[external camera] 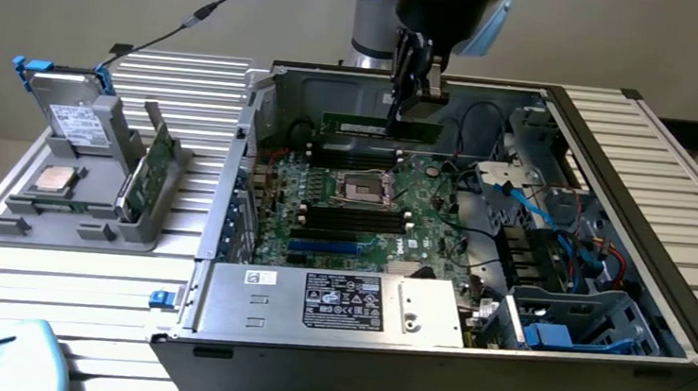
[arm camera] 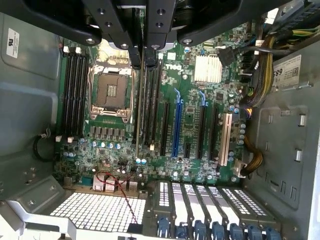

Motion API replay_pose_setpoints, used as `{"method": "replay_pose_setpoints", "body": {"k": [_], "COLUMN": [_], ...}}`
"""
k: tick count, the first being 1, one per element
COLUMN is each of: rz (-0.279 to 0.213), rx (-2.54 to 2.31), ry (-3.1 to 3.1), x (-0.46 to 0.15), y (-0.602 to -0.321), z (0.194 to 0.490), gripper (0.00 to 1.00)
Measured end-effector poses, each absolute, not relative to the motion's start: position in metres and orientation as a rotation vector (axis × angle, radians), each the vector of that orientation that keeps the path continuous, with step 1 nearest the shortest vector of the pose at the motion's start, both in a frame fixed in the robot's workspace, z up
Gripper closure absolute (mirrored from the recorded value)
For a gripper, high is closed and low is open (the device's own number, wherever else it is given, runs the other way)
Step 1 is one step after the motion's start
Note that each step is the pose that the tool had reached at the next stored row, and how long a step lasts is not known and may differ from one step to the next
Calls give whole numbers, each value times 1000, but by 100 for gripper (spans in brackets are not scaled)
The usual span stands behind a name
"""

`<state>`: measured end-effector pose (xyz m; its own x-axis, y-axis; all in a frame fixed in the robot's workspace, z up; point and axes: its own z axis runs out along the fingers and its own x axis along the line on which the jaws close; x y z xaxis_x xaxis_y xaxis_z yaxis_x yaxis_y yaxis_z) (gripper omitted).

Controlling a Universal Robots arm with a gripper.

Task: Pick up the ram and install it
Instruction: 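Pick up the ram and move it above insertion slot, then insert the ram into the slot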

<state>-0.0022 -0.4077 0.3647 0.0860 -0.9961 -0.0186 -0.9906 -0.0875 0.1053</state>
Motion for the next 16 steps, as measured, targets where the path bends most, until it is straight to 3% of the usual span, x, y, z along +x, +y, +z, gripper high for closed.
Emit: {"method": "replay_pose_setpoints", "body": {"k": [16], "rz": [-127], "rx": [2268], "ry": [-2079], "x": [-2], "y": [-407], "z": [360], "gripper": [86]}}
